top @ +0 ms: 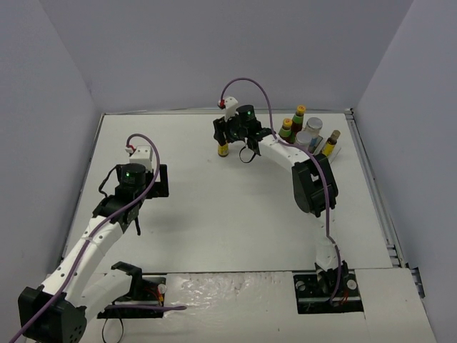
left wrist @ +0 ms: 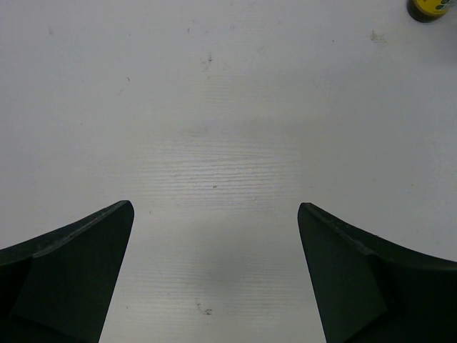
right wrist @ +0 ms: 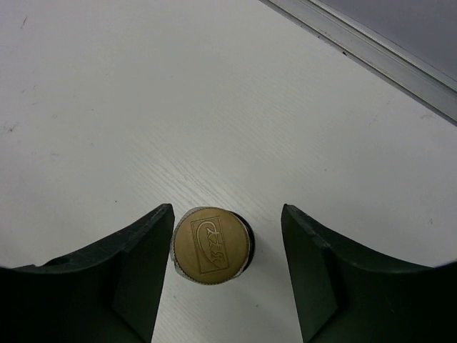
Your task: Organize the condiment bottles
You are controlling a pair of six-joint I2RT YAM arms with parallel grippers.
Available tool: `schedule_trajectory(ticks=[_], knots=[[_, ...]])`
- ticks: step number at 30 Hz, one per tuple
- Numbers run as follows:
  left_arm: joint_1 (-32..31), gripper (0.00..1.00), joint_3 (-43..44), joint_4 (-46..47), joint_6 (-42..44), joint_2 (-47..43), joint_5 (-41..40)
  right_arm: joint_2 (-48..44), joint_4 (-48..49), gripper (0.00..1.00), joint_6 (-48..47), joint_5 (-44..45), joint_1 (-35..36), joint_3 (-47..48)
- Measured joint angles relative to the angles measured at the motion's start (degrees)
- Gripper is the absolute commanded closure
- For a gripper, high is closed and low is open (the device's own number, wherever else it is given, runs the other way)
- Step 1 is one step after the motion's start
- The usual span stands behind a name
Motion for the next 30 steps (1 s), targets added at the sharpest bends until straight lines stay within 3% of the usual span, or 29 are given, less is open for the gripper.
schedule_trajectory(ticks=[6, 11, 18, 24, 30], knots=[[0.00, 0.03, 0.00, 0.01, 0.01, 0.05, -0.01, -0.01, 2.16, 0.84, 0.19, 0.32, 0.02, -0.51], [0.00, 0.03, 0.00, 0.00, 0.00, 0.09, 0.01, -2.07, 5.06, 0.98, 0.14, 0.77, 0.02, -4.68], [0.00, 0.03, 0.00, -0.04, 0.02, 0.11, -0.03, -13.93, 3.15, 1.00, 1.23, 1.58, 0.02, -19.02], [0.00, 0.03, 0.00, -0.03, 0.00, 0.21, -0.21, -30.77, -1.40, 1.00, 2.91, 3.70, -0.08, -32.03], [0.00, 0.03, 0.00, -0.03, -0.03, 0.45, -0.14, -45.30, -5.38, 1.00, 4.79, 4.67, -2.81, -36.24]])
